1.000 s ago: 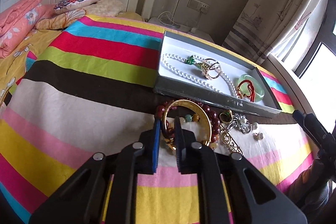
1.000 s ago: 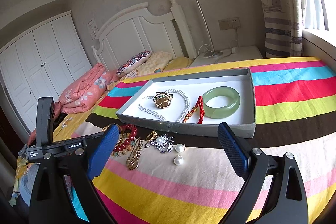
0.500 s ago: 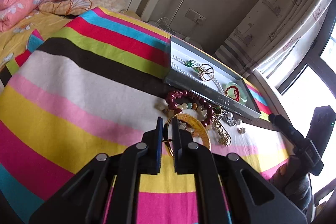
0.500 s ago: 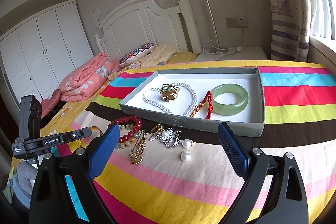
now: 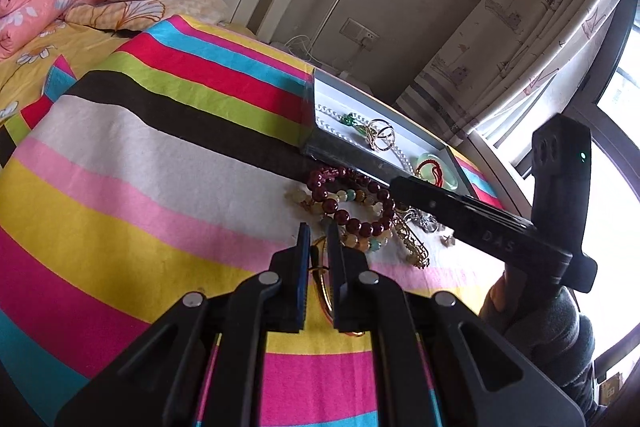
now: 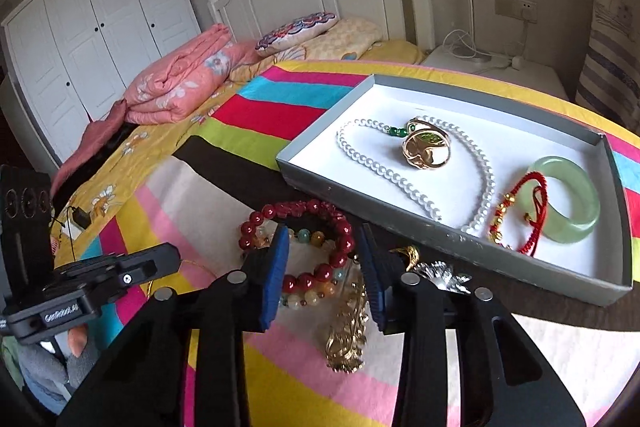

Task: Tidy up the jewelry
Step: 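Grasp the dark red bead bracelet with the right tool while the left tool holds the gold bangle, then carry the gold bangle and red bead bracelet over the tray with both tools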

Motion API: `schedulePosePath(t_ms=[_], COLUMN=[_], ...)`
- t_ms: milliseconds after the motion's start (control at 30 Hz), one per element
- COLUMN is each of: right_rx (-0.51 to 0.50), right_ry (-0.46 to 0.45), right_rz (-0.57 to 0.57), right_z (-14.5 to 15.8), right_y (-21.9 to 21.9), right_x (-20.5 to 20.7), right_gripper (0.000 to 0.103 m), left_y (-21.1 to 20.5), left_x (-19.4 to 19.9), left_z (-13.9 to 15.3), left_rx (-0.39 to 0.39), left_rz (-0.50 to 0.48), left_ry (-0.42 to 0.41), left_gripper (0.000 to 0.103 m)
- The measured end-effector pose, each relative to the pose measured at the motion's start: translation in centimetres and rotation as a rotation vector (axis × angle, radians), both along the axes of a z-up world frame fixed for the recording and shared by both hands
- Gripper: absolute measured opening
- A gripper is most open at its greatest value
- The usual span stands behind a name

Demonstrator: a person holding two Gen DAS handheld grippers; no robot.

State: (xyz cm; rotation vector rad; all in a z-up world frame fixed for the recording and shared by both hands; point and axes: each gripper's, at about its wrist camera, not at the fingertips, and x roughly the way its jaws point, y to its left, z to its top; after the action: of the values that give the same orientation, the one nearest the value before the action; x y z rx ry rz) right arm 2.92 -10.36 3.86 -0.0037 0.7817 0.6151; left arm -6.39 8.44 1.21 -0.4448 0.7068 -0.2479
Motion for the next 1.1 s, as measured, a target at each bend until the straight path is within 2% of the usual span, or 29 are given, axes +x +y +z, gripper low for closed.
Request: schedulePosePath(t_ms=[200, 233, 300, 367, 467, 533, 600, 833, 967, 1100], right_rx=[-0.103, -0.118, -0.149, -0.168, -0.178, -0.171, -0.168, -0.208, -0.200, -0.168], right_ry=[0.119, 0.095, 0.077, 0.062, 0.002, -0.061, -0.118, -0.356, -0.427, -0.454], right_rz=[0.012, 0.018, 0.025, 0.030, 0.034, 0.028, 0.021, 0.022, 0.010, -0.011], right_z=[-1.8, -1.9, -1.9, -2.0, -1.8, -1.1, -0.4, 3.3, 5.3, 7.0], right_y=[2.0, 2.3, 2.6, 2.8, 3.0, 2.8, 2.5, 2.4, 1.8, 0.6], right_x=[2.1, 1.8, 1.6, 1.4, 0.4, -0.6, -1.8, -5.9, -7.0, -7.4], right_gripper=[0.023, 0.023, 0.023, 0.021, 0.014, 0.014, 0.014, 0.014, 0.014, 0.014], left_y=[-1.0, -1.3, -1.8, -1.9, -2.6, -3.4, -3.8, -4.1, -4.5, -4.3], left_x=[0.7, 0.8, 1.2, 1.4, 1.2, 1.0, 0.8, -0.6, -1.2, -1.6], left_z=[-0.4, -0.5, -0.8, -0.9, -0.9, -0.7, -0.7, 0.2, 1.1, 2.2], left_rx=[0.057, 0.077, 0.103, 0.121, 0.189, 0.267, 0.306, 0.359, 0.398, 0.384], left_rz=[-0.008, -0.010, -0.018, -0.011, -0.015, -0.001, -0.004, 0.008, 0.016, 0.010], left_ry=[0.052, 0.066, 0.095, 0.115, 0.118, 0.123, 0.120, 0.038, -0.001, -0.028], left_gripper=[0.008, 0.009, 0.018, 0.019, 0.018, 0.008, 0.003, 0.002, 0.002, 0.002])
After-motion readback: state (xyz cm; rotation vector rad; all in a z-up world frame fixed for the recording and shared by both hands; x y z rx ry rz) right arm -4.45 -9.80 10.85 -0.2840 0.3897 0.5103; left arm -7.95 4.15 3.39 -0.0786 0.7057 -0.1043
